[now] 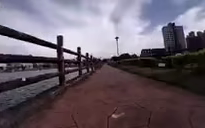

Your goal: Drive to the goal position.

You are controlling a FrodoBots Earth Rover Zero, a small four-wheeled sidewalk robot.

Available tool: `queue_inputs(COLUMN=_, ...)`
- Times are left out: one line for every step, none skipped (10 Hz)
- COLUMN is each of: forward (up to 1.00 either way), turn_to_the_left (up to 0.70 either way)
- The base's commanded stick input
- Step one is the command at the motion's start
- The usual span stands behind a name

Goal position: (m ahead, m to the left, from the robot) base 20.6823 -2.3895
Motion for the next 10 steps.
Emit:
queue_inputs(forward=0.70, turn_to_the_left=-0.24)
queue_inputs(forward=0.70, turn_to_the_left=-0.24)
queue_inputs(forward=0.70, turn_to_the_left=-0.24)
queue_inputs(forward=0.70, turn_to_the_left=-0.24)
queue_inputs(forward=0.70, turn_to_the_left=-0.08)
queue_inputs(forward=0.70, turn_to_the_left=0.11)
queue_inputs(forward=0.70, turn_to_the_left=0.11)
queue_inputs(forward=0.70, turn_to_the_left=0.11)
queue_inputs(forward=0.70, turn_to_the_left=0.11)
queue_inputs(forward=0.70, turn_to_the_left=0.11)
